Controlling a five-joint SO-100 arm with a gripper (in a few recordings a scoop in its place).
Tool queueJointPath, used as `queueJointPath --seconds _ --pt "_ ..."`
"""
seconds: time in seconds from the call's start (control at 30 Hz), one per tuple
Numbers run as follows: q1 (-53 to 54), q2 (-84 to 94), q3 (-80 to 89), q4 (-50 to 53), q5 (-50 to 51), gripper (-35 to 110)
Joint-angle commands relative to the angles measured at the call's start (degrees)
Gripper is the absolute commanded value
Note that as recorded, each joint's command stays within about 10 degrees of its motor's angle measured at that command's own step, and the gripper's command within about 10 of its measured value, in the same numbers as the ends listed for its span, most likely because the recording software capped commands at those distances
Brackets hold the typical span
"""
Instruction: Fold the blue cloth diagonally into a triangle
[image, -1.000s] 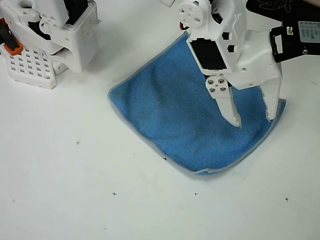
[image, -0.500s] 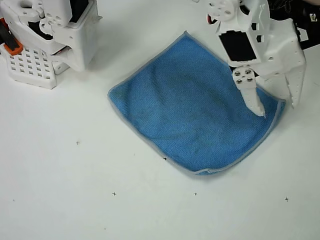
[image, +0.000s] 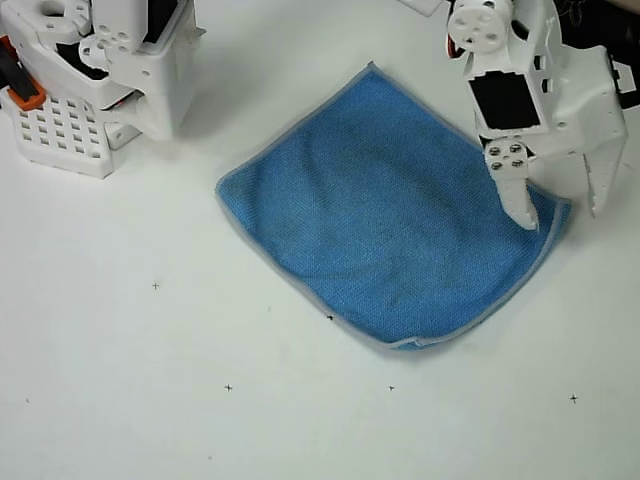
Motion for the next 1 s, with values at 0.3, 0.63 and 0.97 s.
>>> queueJointPath --seconds 0.3,0.63,0.97 --pt "-3.4 -2.9 -8.6 -0.1 1.9 23" --pt "-4.5 -2.4 -6.2 -0.1 6.7 23" --pt "-4.7 0.1 -1.2 -0.1 10.2 12"
